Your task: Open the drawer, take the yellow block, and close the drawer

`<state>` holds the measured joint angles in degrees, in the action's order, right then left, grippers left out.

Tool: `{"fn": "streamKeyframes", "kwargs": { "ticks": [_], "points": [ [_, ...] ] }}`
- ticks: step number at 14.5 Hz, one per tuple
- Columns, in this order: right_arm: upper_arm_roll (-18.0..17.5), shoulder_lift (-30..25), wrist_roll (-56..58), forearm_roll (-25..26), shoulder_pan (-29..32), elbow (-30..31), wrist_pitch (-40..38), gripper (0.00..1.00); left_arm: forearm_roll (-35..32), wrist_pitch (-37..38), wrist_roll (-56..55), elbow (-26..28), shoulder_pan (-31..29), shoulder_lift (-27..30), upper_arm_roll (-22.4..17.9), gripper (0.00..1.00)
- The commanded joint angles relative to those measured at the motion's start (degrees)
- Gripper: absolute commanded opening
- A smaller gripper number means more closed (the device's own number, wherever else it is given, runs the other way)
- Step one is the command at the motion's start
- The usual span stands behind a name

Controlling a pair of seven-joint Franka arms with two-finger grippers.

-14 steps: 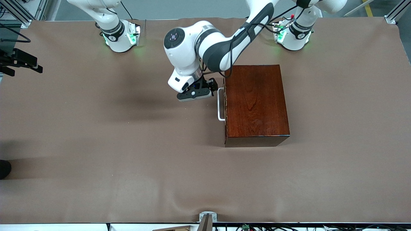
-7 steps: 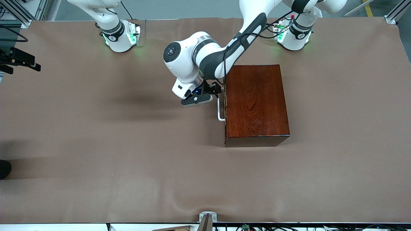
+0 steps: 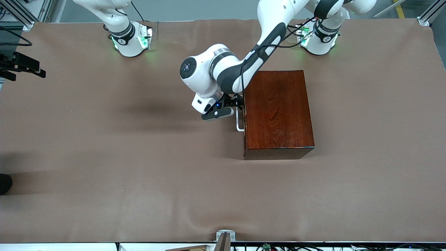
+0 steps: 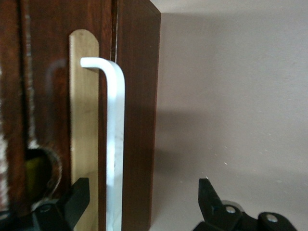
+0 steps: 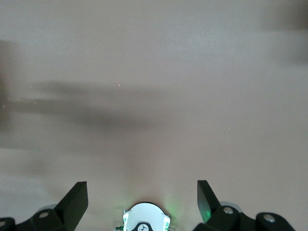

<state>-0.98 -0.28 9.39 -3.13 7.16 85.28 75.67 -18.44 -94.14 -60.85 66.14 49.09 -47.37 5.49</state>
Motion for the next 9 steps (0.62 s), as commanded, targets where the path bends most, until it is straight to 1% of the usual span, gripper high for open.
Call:
{"fn": "streamKeyframes", "kwargs": {
  "ticks": [1,9],
  "points": [
    [-0.77,-0.42,-0.08,0.5,0.49,0.59,0.27,1.0,-2.91,0.63,0.82,-2.69,0.22,-2.63,0.22,1.0],
    [-0.77,0.1,-0.43,-0.2,0.14,0.68,0.18,1.0,-2.12,-7.62,-4.09,-3.3,0.66,-3.08,0.48,1.0]
  ]
}}
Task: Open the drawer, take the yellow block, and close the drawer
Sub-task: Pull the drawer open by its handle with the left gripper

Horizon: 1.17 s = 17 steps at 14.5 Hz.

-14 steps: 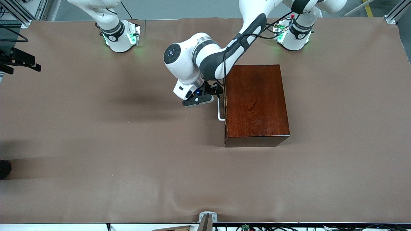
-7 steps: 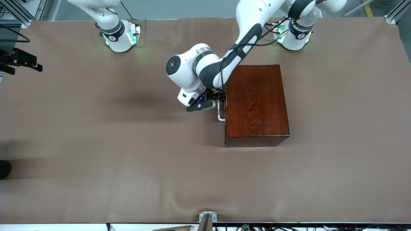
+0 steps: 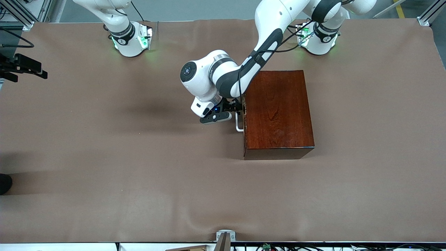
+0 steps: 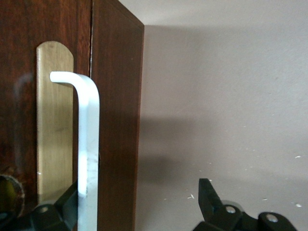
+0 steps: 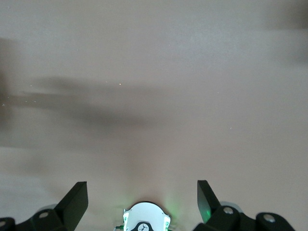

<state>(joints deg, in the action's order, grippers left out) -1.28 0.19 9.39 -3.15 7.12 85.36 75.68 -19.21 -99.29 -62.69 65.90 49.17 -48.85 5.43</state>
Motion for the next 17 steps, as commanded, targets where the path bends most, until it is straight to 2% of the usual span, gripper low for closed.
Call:
{"fn": "streamKeyframes", "kwargs": {
  "ticks": [1,5,7,13,17],
  "points": [
    [-0.48,-0.28,-0.43,-0.19,0.18,0.6,0.17,1.0,-1.36,-3.7,-3.92,-3.06,0.58,-1.69,0.8,1.0],
    [-0.57,-0.28,-0.86,-0.8,0.09,0.51,0.26,1.0,0.04,-6.79,-6.39,-3.23,1.72,-1.6,1.25,1.0],
    [-0.57,-0.28,-4.53,-2.38,0.09,0.51,0.26,1.0,0.14,-7.75,-8.15,-3.41,2.77,-1.6,1.25,1.0],
    [-0.48,-0.1,-7.11,-2.04,-0.79,0.6,0.17,1.0,1.28,-8.63,-14.38,-3.5,4.97,-1.25,1.34,1.0],
    [-0.57,-0.28,-10.86,-2.04,-1.31,0.6,-0.35,1.0,1.28,-12.5,-17.12,-3.5,4.97,-1.51,1.25,1.0]
  ]
}}
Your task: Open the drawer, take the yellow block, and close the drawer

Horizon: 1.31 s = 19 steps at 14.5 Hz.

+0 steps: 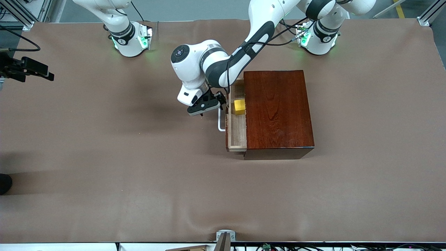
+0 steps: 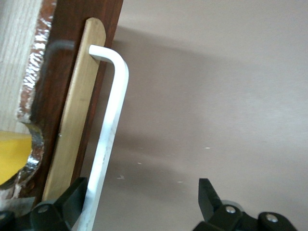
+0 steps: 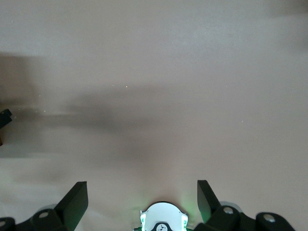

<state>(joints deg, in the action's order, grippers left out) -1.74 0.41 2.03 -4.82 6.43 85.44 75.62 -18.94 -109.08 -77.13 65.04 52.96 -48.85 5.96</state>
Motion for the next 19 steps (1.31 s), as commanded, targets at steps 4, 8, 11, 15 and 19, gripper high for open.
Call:
{"fn": "streamKeyframes", "kwargs": {
  "ticks": [4,8,11,15,19],
  "points": [
    [-0.11,-0.33,-7.56,-0.37,-2.64,0.52,-0.3,1.0,1.02,-7.46,-4.52,-2.63,1.18,-1.69,0.72,1.0],
    [-0.11,-0.5,-9.49,-0.63,-4.58,0.52,-0.21,1.0,1.1,-7.99,-4.26,-2.72,1.18,-1.25,0.9,1.0],
    [-0.11,-0.5,-12.47,-0.72,-6.25,0.52,-0.21,1.0,1.1,-9.48,-4.26,-2.72,1.18,-1.25,0.72,1.0],
    [-0.19,-0.33,-19.06,-0.81,-7.31,0.52,-0.21,1.0,0.84,-8.79,-3.56,-2.63,1.09,0.5,-0.16,1.0],
    [-0.11,-0.24,-20.82,-0.89,-7.48,0.61,-0.21,1.0,0.05,-2.83,-1.99,-2.28,0.39,5.06,-0.24,1.0]
  ]
}}
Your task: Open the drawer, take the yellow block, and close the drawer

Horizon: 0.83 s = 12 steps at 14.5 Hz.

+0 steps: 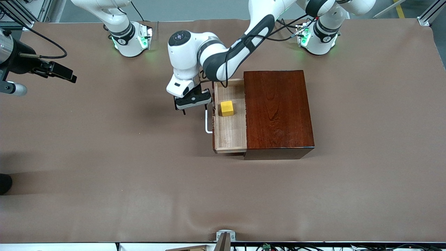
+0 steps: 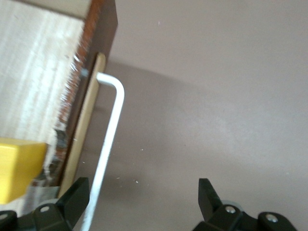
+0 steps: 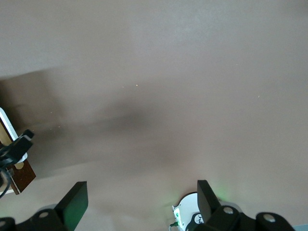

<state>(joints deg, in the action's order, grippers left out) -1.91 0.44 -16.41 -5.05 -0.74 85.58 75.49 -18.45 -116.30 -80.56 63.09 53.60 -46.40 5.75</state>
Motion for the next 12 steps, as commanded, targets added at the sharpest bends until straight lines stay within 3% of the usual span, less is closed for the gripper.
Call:
{"fn": "streamKeyframes", "kwargs": {
  "ticks": [1,8,12],
  "points": [
    [-0.02,-0.26,-5.26,-0.67,-0.75,0.46,0.01,1.0,-0.45,7.37,2.85,-0.33,-0.6,4.2,-0.04,1.0],
    [-0.03,1.32,-31.72,-2.42,-7.52,0.46,0.45,1.0,1.56,26.01,23.22,0.54,-11.39,20.72,0.22,1.0],
    [-0.03,2.55,-39.99,-3.39,-10.94,0.37,0.71,1.0,6.75,29.99,34.83,3.6,-21.14,28.19,0.22,1.0]
  ]
}}
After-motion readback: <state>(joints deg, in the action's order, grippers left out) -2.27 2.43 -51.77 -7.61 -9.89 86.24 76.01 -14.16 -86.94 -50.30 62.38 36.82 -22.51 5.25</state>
